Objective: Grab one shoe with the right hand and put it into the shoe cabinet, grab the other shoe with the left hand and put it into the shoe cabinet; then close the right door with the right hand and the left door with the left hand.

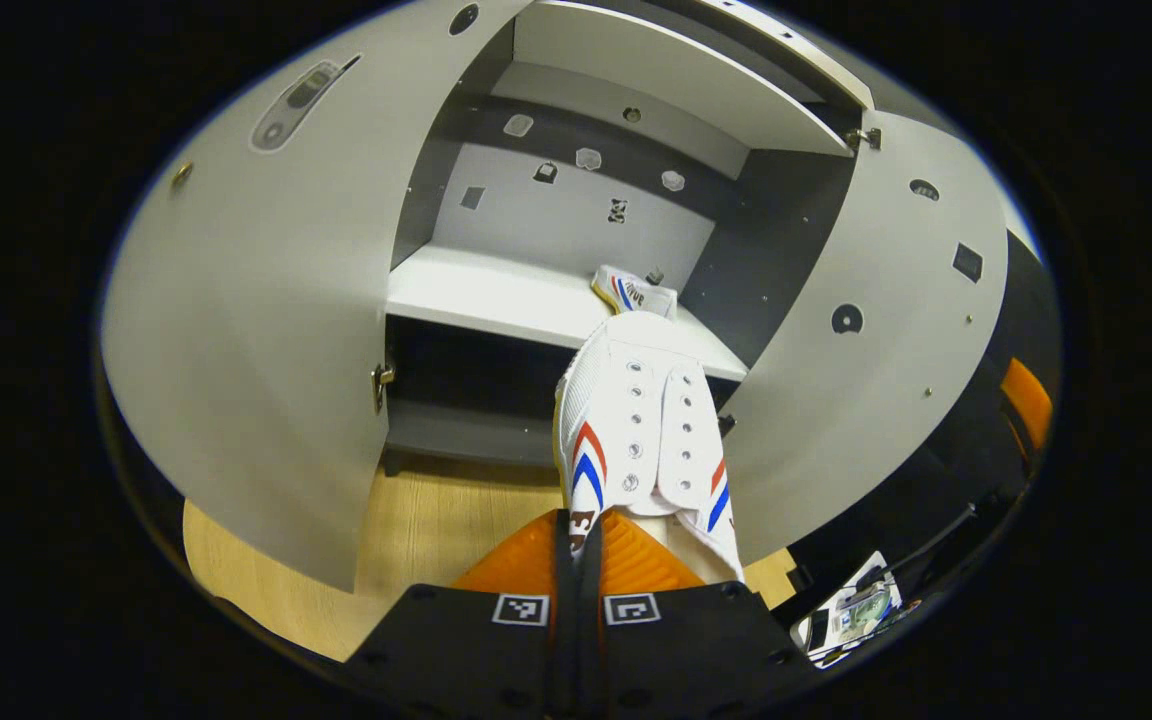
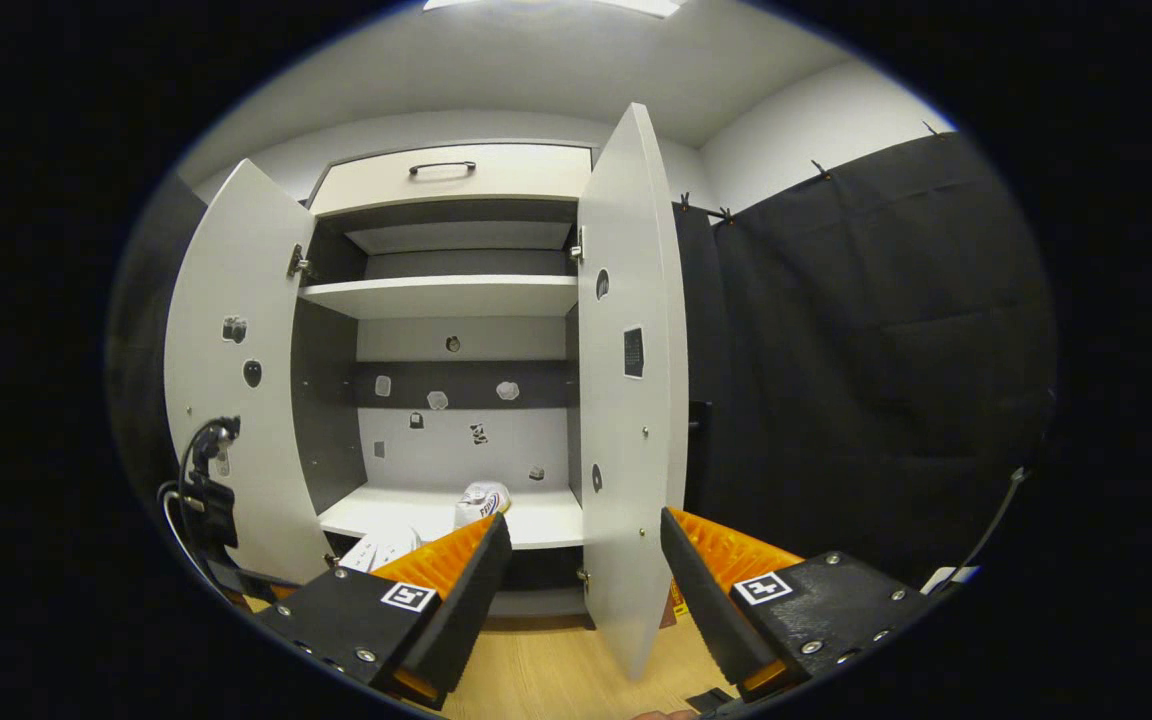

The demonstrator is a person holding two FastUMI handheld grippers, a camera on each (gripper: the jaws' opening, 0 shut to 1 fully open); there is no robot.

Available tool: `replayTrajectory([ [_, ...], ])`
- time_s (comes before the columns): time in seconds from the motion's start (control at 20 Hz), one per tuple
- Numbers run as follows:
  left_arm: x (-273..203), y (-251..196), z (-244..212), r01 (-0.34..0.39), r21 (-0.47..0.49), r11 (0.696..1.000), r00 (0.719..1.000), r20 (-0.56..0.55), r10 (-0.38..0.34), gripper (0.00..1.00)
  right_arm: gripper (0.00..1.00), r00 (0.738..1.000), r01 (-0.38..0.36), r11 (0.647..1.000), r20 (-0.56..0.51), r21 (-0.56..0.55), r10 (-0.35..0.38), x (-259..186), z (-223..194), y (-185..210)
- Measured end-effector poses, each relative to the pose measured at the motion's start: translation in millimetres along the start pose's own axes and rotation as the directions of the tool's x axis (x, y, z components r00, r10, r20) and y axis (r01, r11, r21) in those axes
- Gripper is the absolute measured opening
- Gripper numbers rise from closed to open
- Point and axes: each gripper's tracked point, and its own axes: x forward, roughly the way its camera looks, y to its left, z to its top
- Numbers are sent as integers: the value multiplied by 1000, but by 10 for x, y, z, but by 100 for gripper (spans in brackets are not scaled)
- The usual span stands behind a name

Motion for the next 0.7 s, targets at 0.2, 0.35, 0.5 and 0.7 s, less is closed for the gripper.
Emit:
replayTrajectory([
  [0.2, 213, -27, 648, -8, 57, 998, 997, 77, 4, 6, 93, 999, 42, 999, 15, 4, -42, 15, 46, -150],
  [0.35, 449, -32, 1055, -19, 38, 999, 994, 110, 15, 6, 93, 997, 70, 998, 24, 5, -70, 70, 66, -266],
  [0.5, 760, 62, 1394, -65, 46, 997, 991, 124, 58, 6, 92, 996, 88, 996, 25, 11, -88, 144, 56, -358],
  [0.7, 1293, 212, 1797, -126, 66, 990, 986, 121, 118, 6, 92, 994, 110, 994, 13, 14, -110, 220, 4, -477],
])
